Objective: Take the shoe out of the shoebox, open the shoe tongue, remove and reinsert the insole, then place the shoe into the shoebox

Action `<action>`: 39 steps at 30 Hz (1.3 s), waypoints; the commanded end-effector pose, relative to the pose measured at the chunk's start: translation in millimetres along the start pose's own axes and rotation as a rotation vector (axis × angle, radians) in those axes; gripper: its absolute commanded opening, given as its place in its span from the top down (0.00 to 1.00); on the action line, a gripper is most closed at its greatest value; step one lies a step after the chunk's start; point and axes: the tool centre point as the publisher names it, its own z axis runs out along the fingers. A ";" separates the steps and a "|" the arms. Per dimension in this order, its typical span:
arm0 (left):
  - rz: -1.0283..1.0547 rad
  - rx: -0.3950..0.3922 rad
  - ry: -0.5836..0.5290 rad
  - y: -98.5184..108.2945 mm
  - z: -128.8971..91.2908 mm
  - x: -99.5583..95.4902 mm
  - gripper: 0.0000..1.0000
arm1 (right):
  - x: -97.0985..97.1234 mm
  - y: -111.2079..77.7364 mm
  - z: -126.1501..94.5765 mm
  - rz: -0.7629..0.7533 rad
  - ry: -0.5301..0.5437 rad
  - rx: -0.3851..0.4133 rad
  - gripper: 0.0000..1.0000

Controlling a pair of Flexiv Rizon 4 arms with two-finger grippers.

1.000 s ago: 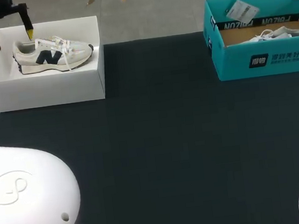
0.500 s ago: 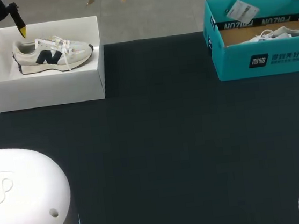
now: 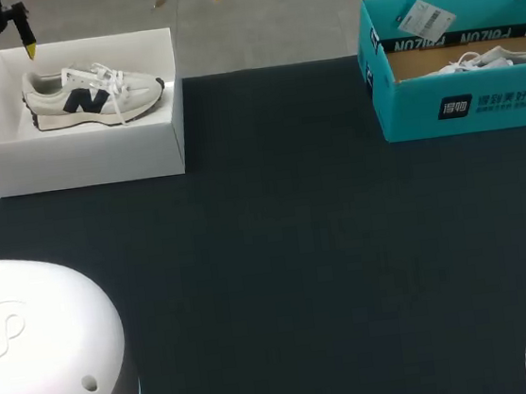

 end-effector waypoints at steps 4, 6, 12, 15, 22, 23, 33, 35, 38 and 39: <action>0.040 0.108 0.077 22.9 4.8 -14.7 0.00 | 0.2 0.2 0.3 0.000 0.000 0.000 0.00; 0.040 0.108 0.077 22.9 4.8 -14.7 0.00 | 0.2 0.2 0.3 0.000 0.000 0.000 0.00; 0.040 0.108 0.077 22.9 4.8 -14.7 0.00 | 0.2 0.2 0.3 0.000 0.000 0.000 0.00; 0.040 0.108 0.077 22.9 4.8 -14.7 0.00 | 0.2 0.2 0.3 0.000 0.000 0.000 0.00; 0.056 0.106 0.113 24.7 7.0 -10.2 0.00 | 0.2 0.2 0.3 0.000 0.000 0.000 0.00; 0.056 0.093 0.115 28.4 7.2 -5.4 0.00 | 0.2 0.2 0.3 0.000 0.000 0.000 0.00; 0.335 0.174 0.128 66.5 19.9 13.2 0.00 | 0.2 0.2 0.3 0.000 0.000 0.000 0.00; 0.401 0.214 0.135 72.5 29.5 10.8 0.00 | 0.2 0.2 0.3 0.000 0.000 0.000 0.00; 0.484 0.240 0.102 80.4 39.2 6.2 0.00 | 0.2 0.2 0.3 0.000 0.000 0.000 0.00; 0.490 0.238 0.101 83.3 41.7 4.8 0.00 | 0.2 0.2 0.3 0.000 0.000 0.000 0.00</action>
